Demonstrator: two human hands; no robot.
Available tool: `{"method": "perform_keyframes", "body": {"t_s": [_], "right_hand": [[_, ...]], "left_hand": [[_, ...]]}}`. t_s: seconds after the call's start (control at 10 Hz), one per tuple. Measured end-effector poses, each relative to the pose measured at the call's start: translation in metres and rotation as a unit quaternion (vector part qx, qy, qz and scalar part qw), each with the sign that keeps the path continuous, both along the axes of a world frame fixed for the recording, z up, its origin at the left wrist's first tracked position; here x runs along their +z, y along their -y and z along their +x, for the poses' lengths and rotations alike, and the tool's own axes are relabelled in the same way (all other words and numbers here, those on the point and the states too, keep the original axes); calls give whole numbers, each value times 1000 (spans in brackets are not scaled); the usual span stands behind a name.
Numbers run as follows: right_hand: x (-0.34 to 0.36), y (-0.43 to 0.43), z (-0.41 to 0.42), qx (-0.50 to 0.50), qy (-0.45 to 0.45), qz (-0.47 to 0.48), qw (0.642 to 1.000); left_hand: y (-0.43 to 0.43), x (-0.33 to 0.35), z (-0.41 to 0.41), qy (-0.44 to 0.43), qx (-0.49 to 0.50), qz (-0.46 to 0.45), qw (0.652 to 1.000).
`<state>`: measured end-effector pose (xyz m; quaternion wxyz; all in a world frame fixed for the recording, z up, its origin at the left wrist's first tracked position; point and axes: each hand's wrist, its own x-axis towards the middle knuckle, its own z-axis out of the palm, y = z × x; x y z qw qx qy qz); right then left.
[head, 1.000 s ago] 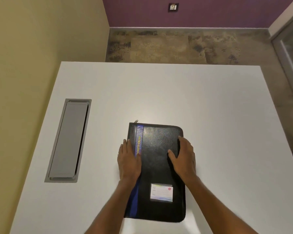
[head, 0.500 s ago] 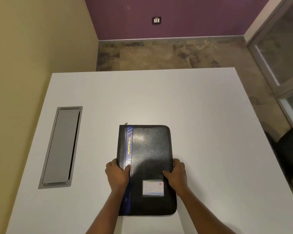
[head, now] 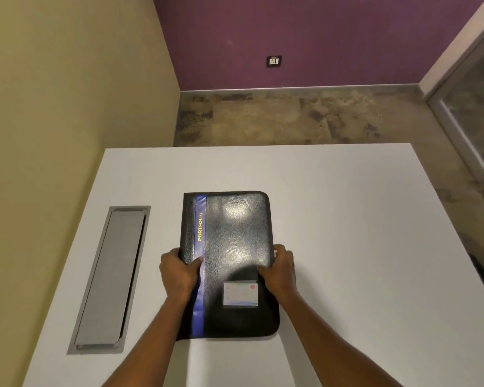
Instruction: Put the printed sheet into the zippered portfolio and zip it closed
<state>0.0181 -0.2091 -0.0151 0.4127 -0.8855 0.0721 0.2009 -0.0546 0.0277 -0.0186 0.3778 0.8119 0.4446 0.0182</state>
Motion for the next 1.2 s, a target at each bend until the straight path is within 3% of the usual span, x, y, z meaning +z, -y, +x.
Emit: {"method": "perform_keyframes", "body": {"t_s": [0.3,0.6,0.9,1.2], "right_hand": [[-18,-58,78,18,-7,-24,1000],[-27,-75,87,32,-29,-52,998],[-19,-64,55,87,36,-123,988],[4,-23,-28,169,119,-145,968]], "left_hand": [[-56,-11,76,-7,16,-2,1000],[-69,-25,82,-35,10,-8,999],[-40,-10,58,-115,-90,71,987],[29,-3,-10,-157,-226,177,945]]}}
